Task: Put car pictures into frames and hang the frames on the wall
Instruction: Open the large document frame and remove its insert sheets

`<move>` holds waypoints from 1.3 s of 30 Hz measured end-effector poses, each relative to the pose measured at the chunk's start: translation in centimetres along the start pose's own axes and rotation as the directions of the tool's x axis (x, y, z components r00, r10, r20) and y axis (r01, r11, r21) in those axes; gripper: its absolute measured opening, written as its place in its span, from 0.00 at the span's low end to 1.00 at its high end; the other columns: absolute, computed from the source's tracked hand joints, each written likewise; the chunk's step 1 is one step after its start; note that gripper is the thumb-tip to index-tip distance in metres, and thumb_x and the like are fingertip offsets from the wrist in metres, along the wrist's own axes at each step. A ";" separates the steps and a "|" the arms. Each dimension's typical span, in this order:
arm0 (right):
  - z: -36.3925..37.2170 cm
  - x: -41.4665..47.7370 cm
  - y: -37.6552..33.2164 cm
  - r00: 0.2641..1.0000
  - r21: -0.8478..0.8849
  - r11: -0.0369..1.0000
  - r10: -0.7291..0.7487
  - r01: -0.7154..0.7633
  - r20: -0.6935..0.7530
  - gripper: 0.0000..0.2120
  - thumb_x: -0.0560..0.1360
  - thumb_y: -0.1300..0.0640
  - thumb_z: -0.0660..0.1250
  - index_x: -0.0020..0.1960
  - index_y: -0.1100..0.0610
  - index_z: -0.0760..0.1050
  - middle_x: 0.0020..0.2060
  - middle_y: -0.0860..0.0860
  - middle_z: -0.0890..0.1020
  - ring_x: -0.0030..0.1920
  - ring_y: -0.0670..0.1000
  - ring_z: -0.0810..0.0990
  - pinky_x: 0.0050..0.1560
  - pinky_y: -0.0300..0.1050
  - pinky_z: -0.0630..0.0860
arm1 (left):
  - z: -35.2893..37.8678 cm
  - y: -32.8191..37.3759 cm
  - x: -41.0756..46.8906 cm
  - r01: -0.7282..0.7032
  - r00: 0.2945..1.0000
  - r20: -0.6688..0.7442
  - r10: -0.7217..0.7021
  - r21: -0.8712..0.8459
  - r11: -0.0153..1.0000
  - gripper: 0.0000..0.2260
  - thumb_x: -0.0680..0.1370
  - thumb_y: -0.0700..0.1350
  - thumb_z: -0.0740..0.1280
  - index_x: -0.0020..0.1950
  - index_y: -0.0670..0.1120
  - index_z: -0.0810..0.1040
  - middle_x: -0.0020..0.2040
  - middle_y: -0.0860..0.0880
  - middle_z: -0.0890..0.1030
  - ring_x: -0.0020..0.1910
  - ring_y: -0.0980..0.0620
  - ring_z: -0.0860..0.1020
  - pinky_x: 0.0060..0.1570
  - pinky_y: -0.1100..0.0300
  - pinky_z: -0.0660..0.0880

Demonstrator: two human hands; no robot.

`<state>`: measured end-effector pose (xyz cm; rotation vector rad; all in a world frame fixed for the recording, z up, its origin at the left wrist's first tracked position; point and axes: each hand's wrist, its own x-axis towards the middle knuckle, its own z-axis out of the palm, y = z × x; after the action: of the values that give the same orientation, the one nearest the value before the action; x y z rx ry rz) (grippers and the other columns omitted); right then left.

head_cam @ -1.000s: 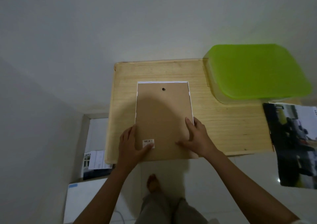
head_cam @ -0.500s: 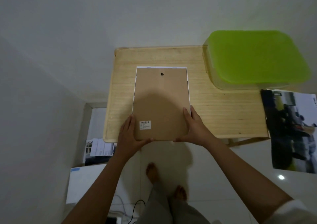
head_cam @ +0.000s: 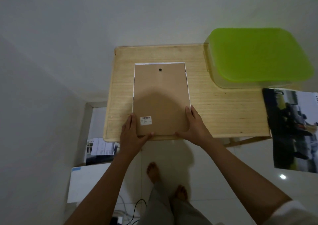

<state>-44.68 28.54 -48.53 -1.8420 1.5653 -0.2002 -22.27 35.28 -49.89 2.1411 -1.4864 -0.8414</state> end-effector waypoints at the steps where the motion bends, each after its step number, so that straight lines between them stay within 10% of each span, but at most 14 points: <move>1: 0.0 0.0 0.0 1.000 0.008 1.000 0.005 -0.005 -0.005 0.53 0.64 0.46 0.76 0.76 0.57 0.45 0.76 0.56 0.46 0.76 0.54 0.48 0.72 0.41 0.51 | 0.1 0.1 0.0 0.010 1.000 -0.011 -0.010 -0.004 1.000 0.52 0.61 0.73 0.57 0.76 0.47 0.46 0.77 0.47 0.52 0.74 0.47 0.52 0.72 0.49 0.55; 15: 0.8 0.6 -1.0 0.997 0.145 0.988 0.059 -0.052 -0.043 0.50 0.67 0.56 0.75 0.76 0.59 0.45 0.76 0.57 0.45 0.76 0.54 0.49 0.71 0.41 0.52 | 1.5 1.4 0.8 0.088 0.989 -0.112 -0.096 -0.077 0.993 0.42 0.71 0.54 0.71 0.76 0.45 0.49 0.76 0.45 0.55 0.74 0.45 0.54 0.71 0.47 0.58; 39: -1.2 2.0 1.0 0.999 0.062 0.998 -0.029 0.032 -0.038 0.38 0.69 0.54 0.73 0.73 0.59 0.59 0.68 0.56 0.63 0.67 0.54 0.63 0.63 0.34 0.57 | 0.7 0.5 2.8 0.074 0.991 -0.119 -0.062 0.099 0.992 0.46 0.65 0.68 0.60 0.76 0.48 0.49 0.76 0.48 0.55 0.74 0.46 0.52 0.70 0.44 0.51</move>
<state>-45.60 26.22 -48.91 -1.8235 1.5392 -0.2955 -22.44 32.52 -50.80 2.2865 -1.4339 -0.6639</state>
